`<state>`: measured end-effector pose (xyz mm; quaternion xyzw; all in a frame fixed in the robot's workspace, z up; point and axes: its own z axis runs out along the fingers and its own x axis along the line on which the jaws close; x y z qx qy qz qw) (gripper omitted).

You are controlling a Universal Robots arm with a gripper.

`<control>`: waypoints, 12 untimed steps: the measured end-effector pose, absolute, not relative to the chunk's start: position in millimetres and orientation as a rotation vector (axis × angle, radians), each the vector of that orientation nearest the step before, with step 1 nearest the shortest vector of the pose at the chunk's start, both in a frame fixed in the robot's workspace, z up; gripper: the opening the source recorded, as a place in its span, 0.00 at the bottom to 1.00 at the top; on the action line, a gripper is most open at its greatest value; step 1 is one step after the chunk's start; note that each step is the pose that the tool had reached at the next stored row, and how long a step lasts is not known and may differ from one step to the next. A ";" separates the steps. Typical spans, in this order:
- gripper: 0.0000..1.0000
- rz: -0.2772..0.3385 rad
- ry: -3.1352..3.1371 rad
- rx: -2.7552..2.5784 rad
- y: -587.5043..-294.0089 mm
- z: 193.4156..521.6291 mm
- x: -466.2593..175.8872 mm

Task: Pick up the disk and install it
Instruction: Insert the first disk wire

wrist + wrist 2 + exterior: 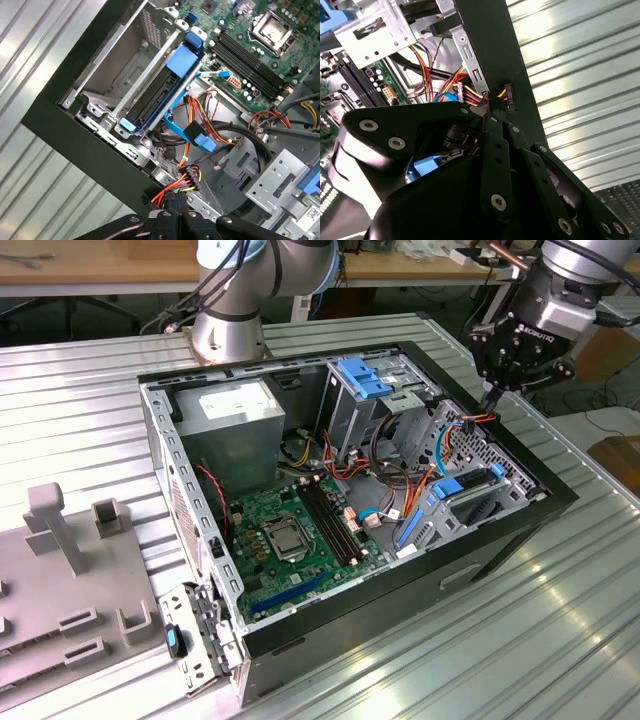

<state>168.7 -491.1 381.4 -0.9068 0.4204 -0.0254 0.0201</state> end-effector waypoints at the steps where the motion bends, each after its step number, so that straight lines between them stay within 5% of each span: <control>1: 0.11 -0.078 1.263 -2.831 -491.2 381.4 168.8; 12: 0.11 -0.068 0.843 -2.976 -491.2 380.9 176.4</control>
